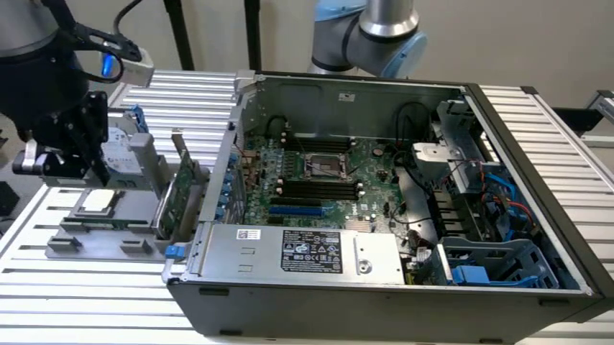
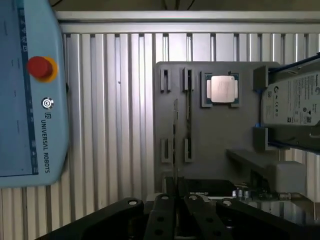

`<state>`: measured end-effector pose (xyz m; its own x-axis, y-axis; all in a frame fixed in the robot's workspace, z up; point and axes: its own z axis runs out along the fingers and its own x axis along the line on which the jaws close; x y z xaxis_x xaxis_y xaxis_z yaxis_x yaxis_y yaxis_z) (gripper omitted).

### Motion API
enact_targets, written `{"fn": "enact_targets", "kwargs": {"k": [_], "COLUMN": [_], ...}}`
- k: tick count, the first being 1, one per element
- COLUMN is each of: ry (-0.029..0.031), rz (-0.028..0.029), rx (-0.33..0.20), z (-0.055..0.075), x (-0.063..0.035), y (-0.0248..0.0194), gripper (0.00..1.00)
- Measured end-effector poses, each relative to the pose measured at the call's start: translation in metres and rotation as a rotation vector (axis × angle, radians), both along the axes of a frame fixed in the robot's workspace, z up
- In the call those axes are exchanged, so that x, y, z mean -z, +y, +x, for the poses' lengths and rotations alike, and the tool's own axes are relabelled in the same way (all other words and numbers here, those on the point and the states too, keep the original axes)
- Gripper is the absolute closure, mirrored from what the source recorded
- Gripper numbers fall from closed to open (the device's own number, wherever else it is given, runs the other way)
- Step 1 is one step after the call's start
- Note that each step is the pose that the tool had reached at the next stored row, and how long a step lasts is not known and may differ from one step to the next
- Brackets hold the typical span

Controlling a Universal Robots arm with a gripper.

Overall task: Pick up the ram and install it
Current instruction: 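Pick up the ram and move it above insertion slot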

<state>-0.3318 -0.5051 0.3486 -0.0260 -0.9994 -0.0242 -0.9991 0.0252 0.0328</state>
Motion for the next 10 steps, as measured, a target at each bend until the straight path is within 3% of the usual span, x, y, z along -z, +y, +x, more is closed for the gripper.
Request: {"fn": "enact_targets", "kwargs": {"k": [10], "ry": [0.0000], "rz": [0.0020], "rx": [0.000], "z": [0.046], "x": [-0.0259], "y": [0.0000], "gripper": [1.00]}}
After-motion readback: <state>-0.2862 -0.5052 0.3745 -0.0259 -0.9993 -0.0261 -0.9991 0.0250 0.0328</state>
